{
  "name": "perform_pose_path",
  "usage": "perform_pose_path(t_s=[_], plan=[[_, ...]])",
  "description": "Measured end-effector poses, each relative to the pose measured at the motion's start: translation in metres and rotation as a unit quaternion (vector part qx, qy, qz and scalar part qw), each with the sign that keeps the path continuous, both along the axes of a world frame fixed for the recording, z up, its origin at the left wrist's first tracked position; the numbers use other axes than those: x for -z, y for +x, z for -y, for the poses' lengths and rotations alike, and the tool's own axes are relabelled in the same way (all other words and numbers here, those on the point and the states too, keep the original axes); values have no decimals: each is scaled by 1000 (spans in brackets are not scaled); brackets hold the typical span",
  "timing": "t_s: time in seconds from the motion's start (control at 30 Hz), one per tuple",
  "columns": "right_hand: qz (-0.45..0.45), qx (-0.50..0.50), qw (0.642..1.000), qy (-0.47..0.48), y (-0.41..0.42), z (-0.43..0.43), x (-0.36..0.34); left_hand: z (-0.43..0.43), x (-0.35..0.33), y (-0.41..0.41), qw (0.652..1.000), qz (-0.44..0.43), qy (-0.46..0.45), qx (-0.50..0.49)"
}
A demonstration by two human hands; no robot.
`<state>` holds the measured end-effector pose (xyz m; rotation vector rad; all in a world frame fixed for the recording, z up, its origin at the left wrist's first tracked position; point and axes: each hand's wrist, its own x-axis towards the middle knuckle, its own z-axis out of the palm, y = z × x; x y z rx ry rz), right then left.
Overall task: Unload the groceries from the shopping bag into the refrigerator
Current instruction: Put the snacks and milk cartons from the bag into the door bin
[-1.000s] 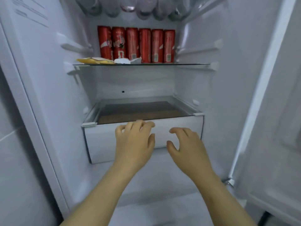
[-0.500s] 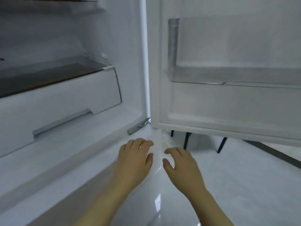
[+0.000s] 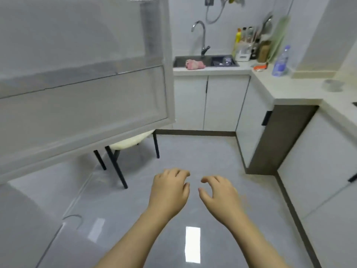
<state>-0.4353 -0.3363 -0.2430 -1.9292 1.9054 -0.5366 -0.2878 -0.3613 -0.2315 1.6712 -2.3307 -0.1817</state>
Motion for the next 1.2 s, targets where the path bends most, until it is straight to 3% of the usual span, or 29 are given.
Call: perform_pose_path(t_s=[0.37,0.63,1.2], plan=[[-6,291,957,17,-240,-95,-3,-20,6,-285,961,-20,38,273],[-1,455,891,-10,-339,-169,-11,-62,-14,-424,885,-9,1,465],[-3,696,718,-21,-539,-238,-9,-125,-8,-705,725,-20,16,688]])
